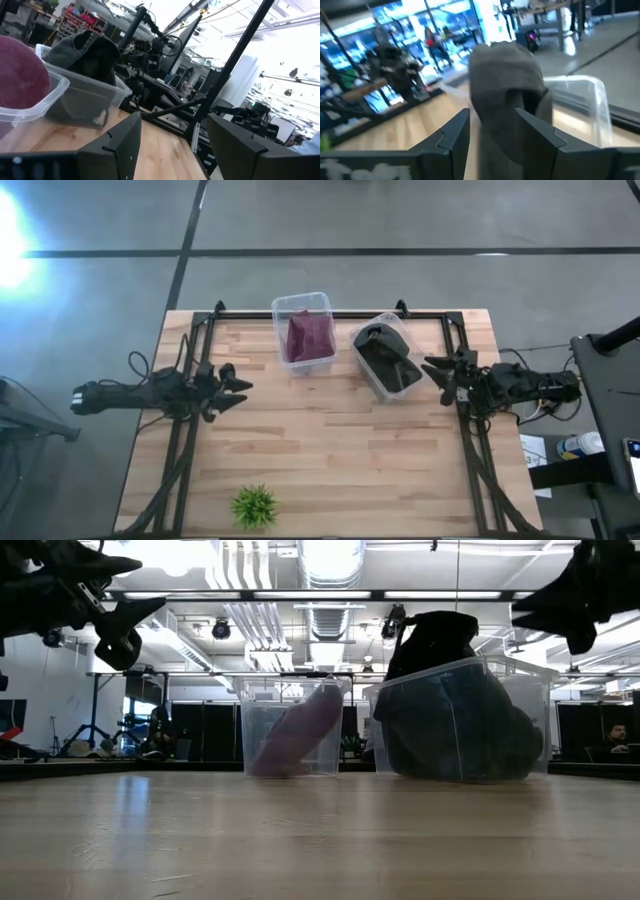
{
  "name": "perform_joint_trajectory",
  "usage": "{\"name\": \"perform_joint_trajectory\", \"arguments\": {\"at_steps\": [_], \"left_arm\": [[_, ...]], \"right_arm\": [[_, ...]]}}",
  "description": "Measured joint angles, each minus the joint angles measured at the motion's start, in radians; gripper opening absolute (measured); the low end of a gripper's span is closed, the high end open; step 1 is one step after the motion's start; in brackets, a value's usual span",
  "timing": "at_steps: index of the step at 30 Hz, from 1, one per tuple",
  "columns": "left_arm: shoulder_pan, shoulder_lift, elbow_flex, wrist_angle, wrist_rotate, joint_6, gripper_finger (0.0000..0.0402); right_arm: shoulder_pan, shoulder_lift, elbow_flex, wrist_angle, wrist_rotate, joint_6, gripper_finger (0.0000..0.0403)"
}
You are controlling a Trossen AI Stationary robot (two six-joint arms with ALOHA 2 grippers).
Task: Pick & Place hat
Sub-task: Return to Home Position
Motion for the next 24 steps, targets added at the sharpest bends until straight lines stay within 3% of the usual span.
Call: {"name": "perform_joint_trajectory", "arguments": {"at_steps": [12, 21, 24], "left_arm": [[-0.001, -0.002, -0.007, -0.006, 0.000, 0.000, 0.0218], [0.002, -0.129, -0.016, -0.084, 0.000, 0.002, 0.0218], [0.003, -0.129, -0.017, -0.095, 0.061, 0.083, 0.0218]], "right_arm": [[0.000, 0.000, -0.059, -0.027, 0.007, 0.005, 0.0151], [0.000, 0.000, -0.076, -0.026, 0.007, 0.008, 0.0144], [0.000, -0.001, -0.085, -0.025, 0.007, 0.008, 0.0145]]}}
